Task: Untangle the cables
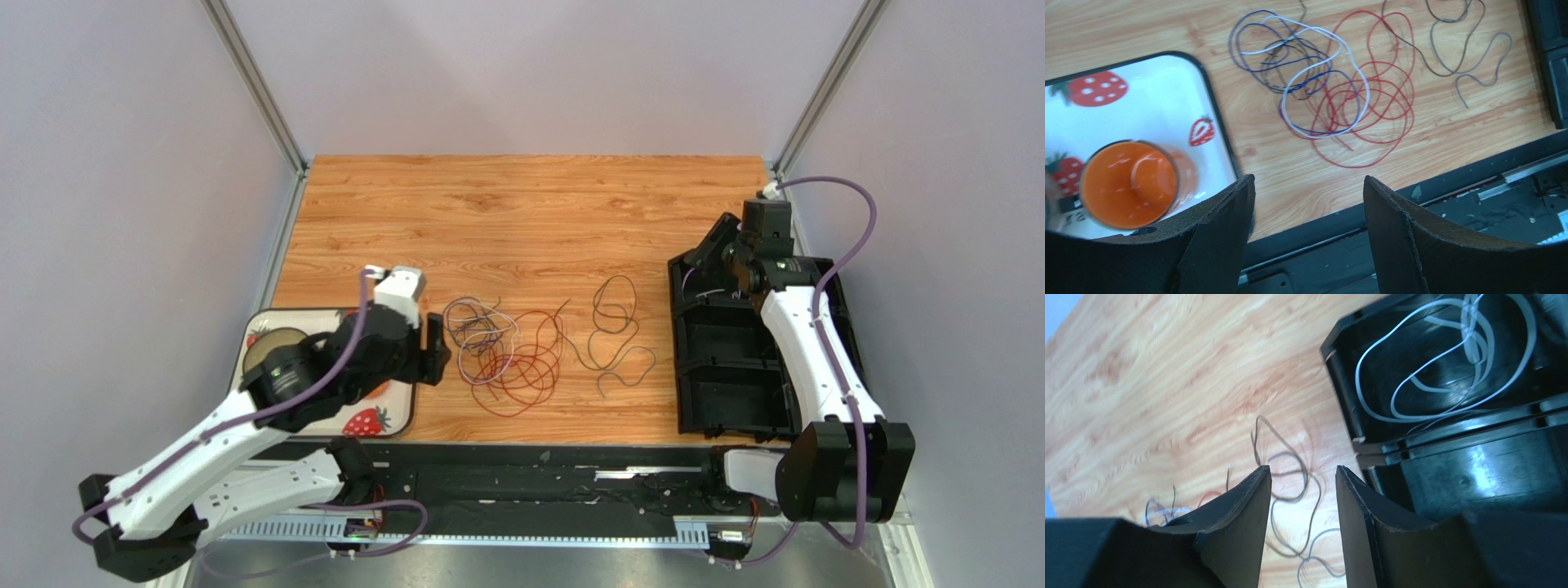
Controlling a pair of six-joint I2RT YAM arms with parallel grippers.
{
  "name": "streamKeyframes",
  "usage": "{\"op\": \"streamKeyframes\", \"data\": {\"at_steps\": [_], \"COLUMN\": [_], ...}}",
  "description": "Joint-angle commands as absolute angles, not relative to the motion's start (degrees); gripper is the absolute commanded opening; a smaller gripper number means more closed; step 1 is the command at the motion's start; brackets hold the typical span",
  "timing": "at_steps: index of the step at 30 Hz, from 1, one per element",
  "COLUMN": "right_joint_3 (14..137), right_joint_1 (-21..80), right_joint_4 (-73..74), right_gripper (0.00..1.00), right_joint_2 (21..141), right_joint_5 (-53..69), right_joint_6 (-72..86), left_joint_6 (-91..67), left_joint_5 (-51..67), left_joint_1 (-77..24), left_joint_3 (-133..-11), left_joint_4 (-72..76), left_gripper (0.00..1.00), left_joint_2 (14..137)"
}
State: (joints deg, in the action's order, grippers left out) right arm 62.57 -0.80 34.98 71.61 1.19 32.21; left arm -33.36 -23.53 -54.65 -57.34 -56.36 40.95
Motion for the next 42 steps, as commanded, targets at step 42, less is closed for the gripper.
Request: {"op": "streamKeyframes", "data": {"at_steps": [42], "right_joint_3": [62.8], "right_joint_1": [7.3], "right_joint_4": [43.1], "right_gripper": [0.50], "right_joint_2": [69.8], "right_joint_5": [-3.0], "right_joint_6": [32.5], "left_joint_6": [-27.8], "left_joint_5": [-4.6], "left_joint_1": [-64.2], "left_joint_3": [-91.2], "left_joint_4": [-24.2], "left_gripper": [0.65], "left_joint_2": [115.7]}}
